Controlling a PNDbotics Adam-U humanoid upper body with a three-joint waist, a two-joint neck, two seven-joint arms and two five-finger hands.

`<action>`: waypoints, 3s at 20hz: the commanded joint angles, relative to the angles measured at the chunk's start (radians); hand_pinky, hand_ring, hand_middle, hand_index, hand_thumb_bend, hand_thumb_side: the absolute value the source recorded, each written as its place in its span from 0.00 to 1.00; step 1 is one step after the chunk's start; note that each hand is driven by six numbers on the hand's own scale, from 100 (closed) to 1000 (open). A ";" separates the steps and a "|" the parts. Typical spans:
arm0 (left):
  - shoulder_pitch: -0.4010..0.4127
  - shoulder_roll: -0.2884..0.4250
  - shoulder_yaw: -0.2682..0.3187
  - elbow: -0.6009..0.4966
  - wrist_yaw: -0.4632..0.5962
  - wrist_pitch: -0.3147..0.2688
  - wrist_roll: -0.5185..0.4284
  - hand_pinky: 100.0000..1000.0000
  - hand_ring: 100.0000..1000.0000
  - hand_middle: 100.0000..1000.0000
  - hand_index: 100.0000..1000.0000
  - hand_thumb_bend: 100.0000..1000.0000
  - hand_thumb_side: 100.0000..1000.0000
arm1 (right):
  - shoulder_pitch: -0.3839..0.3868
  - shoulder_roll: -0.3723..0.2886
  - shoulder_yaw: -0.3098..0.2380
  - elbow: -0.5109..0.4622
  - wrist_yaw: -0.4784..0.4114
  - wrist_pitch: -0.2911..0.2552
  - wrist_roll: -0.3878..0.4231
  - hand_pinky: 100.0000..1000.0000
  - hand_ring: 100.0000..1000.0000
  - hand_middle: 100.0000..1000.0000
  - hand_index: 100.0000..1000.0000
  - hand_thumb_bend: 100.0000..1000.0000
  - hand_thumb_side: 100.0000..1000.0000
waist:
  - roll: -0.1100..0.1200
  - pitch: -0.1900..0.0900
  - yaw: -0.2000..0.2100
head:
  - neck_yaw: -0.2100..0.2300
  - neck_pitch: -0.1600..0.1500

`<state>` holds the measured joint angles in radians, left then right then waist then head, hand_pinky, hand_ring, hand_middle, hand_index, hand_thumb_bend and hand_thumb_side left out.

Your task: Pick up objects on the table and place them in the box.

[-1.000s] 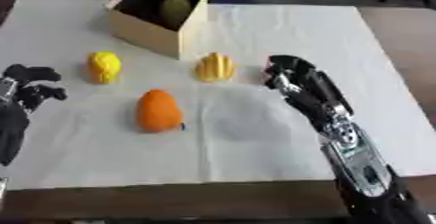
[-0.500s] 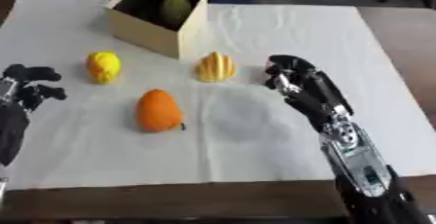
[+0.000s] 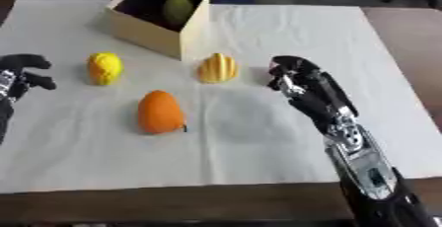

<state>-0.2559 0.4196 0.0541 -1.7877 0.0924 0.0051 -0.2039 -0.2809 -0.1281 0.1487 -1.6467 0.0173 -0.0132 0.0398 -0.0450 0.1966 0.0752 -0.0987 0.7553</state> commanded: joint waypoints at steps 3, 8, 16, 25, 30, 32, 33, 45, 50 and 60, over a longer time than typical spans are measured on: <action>-0.088 0.158 -0.019 0.023 -0.084 -0.026 -0.046 0.77 0.55 0.67 0.73 0.00 0.45 | -0.006 -0.019 0.000 -0.014 0.002 -0.003 0.007 0.64 0.56 0.59 0.76 0.00 0.39 | 0.015 -0.021 -0.007 | 0.000 -0.003; -0.207 0.283 -0.111 0.134 -0.161 -0.044 -0.121 0.77 0.61 0.71 0.77 0.01 0.18 | -0.004 -0.021 0.005 -0.013 0.002 -0.003 0.013 0.64 0.56 0.59 0.76 0.00 0.39 | 0.019 -0.026 -0.023 | 0.009 0.002; -0.417 0.475 -0.294 0.345 -0.291 -0.107 -0.251 0.76 0.67 0.73 0.82 0.45 0.28 | -0.010 -0.005 0.025 -0.012 -0.004 -0.002 0.031 0.64 0.56 0.59 0.76 0.00 0.39 | 0.007 -0.027 -0.073 | 0.048 0.007; -0.620 0.355 -0.395 0.582 -0.437 -0.146 -0.396 0.75 0.69 0.73 0.84 0.63 0.27 | -0.010 0.003 0.029 -0.011 -0.018 -0.001 0.038 0.64 0.56 0.59 0.76 0.00 0.39 | 0.001 -0.025 -0.087 | 0.060 0.014; -0.661 0.295 -0.398 0.710 -0.516 -0.169 -0.406 0.75 0.69 0.73 0.84 0.67 0.26 | -0.011 0.007 0.031 -0.011 -0.023 -0.001 0.040 0.64 0.56 0.59 0.76 0.00 0.39 | 0.000 -0.024 -0.096 | 0.067 0.015; -0.669 0.275 -0.401 0.760 -0.546 -0.178 -0.386 0.74 0.69 0.72 0.84 0.67 0.25 | -0.011 0.009 0.032 -0.010 -0.024 -0.001 0.041 0.64 0.56 0.59 0.76 0.00 0.39 | 0.000 -0.023 -0.098 | 0.070 0.015; -0.671 0.266 -0.402 0.784 -0.562 -0.181 -0.373 0.74 0.69 0.72 0.84 0.67 0.25 | -0.011 0.010 0.032 -0.010 -0.025 -0.001 0.041 0.64 0.56 0.59 0.76 0.00 0.39 | 0.000 -0.023 -0.099 | 0.071 0.015; -0.658 0.203 -0.358 0.869 -0.756 -0.193 -0.194 0.69 0.62 0.69 0.80 0.64 0.13 | -0.011 0.015 0.032 -0.009 -0.029 -0.002 0.043 0.64 0.56 0.59 0.76 0.00 0.39 | -0.003 -0.017 -0.105 | 0.073 0.015; -0.651 0.183 -0.351 0.894 -0.840 -0.221 -0.143 0.65 0.52 0.56 0.70 0.55 0.15 | -0.010 0.016 0.032 -0.009 -0.030 -0.002 0.043 0.64 0.56 0.59 0.76 0.00 0.39 | -0.004 -0.016 -0.105 | 0.073 0.015; -0.668 0.194 -0.281 0.834 -1.009 -0.321 -0.172 0.57 0.38 0.37 0.50 0.30 0.13 | -0.009 0.014 0.029 -0.008 -0.029 -0.002 0.041 0.64 0.56 0.59 0.76 0.00 0.39 | -0.003 -0.017 -0.102 | 0.070 0.015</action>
<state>-0.8953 0.5812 -0.2481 -0.9232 -0.8955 -0.3011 -0.3745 -0.2812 -0.1092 0.1799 -1.6458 -0.0070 -0.0141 0.0812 -0.0452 0.1965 -0.0276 -0.0281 0.7650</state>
